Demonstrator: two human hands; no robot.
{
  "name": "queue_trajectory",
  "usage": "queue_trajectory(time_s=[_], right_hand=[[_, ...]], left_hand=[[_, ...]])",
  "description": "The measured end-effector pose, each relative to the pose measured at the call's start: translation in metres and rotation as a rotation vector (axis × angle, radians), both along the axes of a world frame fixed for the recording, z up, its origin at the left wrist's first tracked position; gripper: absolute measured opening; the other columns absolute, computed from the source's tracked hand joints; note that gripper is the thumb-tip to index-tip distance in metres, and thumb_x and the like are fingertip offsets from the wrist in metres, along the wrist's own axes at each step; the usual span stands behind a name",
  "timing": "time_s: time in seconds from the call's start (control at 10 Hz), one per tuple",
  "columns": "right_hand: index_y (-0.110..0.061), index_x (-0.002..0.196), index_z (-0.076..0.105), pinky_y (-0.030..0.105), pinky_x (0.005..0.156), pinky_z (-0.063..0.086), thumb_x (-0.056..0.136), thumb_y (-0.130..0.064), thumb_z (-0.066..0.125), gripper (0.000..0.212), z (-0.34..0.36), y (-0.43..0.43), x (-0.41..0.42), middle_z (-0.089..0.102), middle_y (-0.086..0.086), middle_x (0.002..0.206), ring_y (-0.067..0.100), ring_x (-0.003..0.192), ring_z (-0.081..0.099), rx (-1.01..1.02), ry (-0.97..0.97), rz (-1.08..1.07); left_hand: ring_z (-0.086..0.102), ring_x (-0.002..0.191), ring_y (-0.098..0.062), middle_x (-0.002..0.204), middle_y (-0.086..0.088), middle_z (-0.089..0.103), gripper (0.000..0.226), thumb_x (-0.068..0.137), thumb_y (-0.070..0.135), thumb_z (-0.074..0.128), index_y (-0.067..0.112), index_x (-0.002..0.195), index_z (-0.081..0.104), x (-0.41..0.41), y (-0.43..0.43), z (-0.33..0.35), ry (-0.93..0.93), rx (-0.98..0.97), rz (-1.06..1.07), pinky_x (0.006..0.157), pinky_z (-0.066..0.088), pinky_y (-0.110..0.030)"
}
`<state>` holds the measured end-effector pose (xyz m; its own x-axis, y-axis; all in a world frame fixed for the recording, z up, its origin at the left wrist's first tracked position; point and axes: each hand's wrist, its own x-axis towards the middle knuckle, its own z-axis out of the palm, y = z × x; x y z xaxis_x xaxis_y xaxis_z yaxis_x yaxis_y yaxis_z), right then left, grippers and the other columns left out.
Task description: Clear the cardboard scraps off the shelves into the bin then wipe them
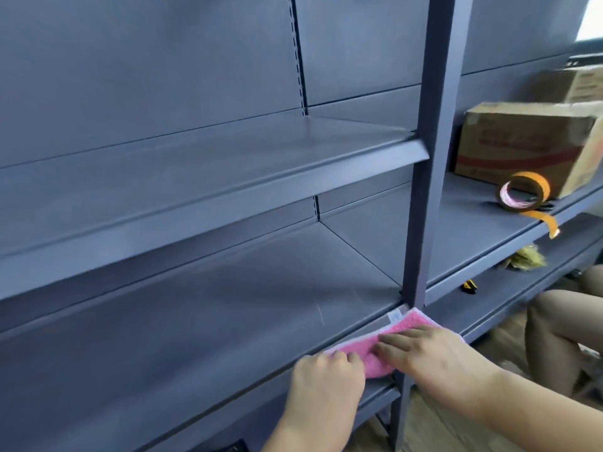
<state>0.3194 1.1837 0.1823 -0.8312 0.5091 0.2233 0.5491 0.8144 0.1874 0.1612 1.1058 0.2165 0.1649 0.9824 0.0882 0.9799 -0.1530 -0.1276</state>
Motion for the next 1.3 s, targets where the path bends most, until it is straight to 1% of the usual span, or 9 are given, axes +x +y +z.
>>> queue_trajectory(time_s=[0.2,0.4,0.5,0.7,0.8,0.9,1.1,1.2,1.3], right_hand=[[-0.026,0.074,0.067,0.022,0.05,0.053,0.05,-0.013,0.069,0.027,0.098,-0.053,-0.032,0.067,-0.013,0.071,0.009,0.06,0.066,0.021,0.114,0.157],[-0.015,0.079,0.07,0.031,0.052,0.056,0.068,-0.003,0.044,0.031,0.222,-0.109,-0.084,0.071,-0.001,0.075,0.02,0.061,0.067,0.223,0.287,0.377],[-0.007,0.084,0.071,0.032,0.048,0.055,0.068,0.0,0.038,0.037,0.279,-0.12,-0.115,0.073,0.005,0.077,0.025,0.058,0.067,0.326,0.355,0.48],[-0.008,0.096,0.067,0.035,0.058,0.056,0.055,0.012,0.06,0.047,0.331,-0.09,-0.198,0.071,0.007,0.085,0.029,0.069,0.068,0.373,0.294,0.292],[-0.017,0.136,0.04,0.035,0.106,0.031,0.083,0.001,0.051,0.057,0.323,-0.079,-0.232,0.045,0.006,0.141,0.025,0.129,0.044,0.214,0.156,0.112],[-0.022,0.148,0.017,0.038,0.116,0.014,0.096,-0.01,0.037,0.057,0.297,-0.068,-0.254,0.015,0.004,0.158,0.025,0.145,0.016,-0.019,-0.063,-0.061],[-0.025,0.131,0.038,0.033,0.083,0.04,0.087,-0.003,0.031,0.05,0.254,-0.062,-0.262,0.041,0.008,0.135,0.032,0.119,0.048,-0.406,-0.267,-0.172],[-0.025,0.129,0.04,0.034,0.08,0.038,0.088,-0.002,0.03,0.048,0.252,-0.06,-0.258,0.045,0.003,0.13,0.03,0.12,0.045,-0.396,-0.223,-0.143],[-0.019,0.104,0.044,0.033,0.079,0.037,0.092,-0.006,0.029,0.024,0.259,-0.065,-0.259,0.046,0.006,0.11,0.027,0.103,0.045,-0.413,-0.133,-0.133]], left_hand=[[0.036,0.021,-0.011,0.028,0.005,0.037,0.031,0.046,0.011,0.027,0.019,0.032,0.054,-0.04,-0.066,0.078,0.007,0.39,0.05,0.033,0.02,-0.008],[0.037,0.027,-0.012,0.034,0.005,0.04,0.029,0.048,0.006,0.035,0.023,0.042,0.058,-0.098,-0.142,0.187,0.102,0.614,0.001,0.032,0.021,-0.014],[0.045,0.031,-0.014,0.039,0.005,0.047,0.022,0.039,0.007,0.069,0.022,0.054,0.064,-0.124,-0.163,0.242,0.141,0.653,-0.021,0.033,0.026,-0.015],[0.056,0.039,-0.014,0.049,0.004,0.058,0.036,0.039,0.015,0.088,0.023,0.067,0.067,-0.184,-0.13,0.298,0.207,0.58,0.263,0.036,0.027,-0.017],[0.063,0.1,-0.023,0.113,-0.002,0.063,0.03,0.088,0.013,0.056,0.019,0.117,0.052,-0.211,-0.105,0.292,0.191,0.466,0.386,0.068,0.042,-0.03],[0.033,0.136,-0.03,0.153,-0.011,0.024,0.05,0.097,0.017,0.04,0.019,0.144,0.023,-0.227,-0.093,0.272,0.07,0.152,0.516,0.106,0.031,-0.042],[0.035,0.133,-0.029,0.147,-0.011,0.034,0.039,0.1,0.029,0.024,0.015,0.134,0.038,-0.236,-0.103,0.217,-0.205,-0.224,0.532,0.104,0.036,-0.042],[0.018,0.143,-0.025,0.155,-0.009,0.02,0.045,0.1,0.03,0.023,0.018,0.143,0.027,-0.232,-0.11,0.213,-0.216,-0.172,0.554,0.111,0.028,-0.044],[0.025,0.139,-0.026,0.145,-0.011,0.036,0.041,0.1,0.027,0.025,0.012,0.134,0.04,-0.226,-0.114,0.221,-0.248,-0.079,0.581,0.106,0.031,-0.043]])
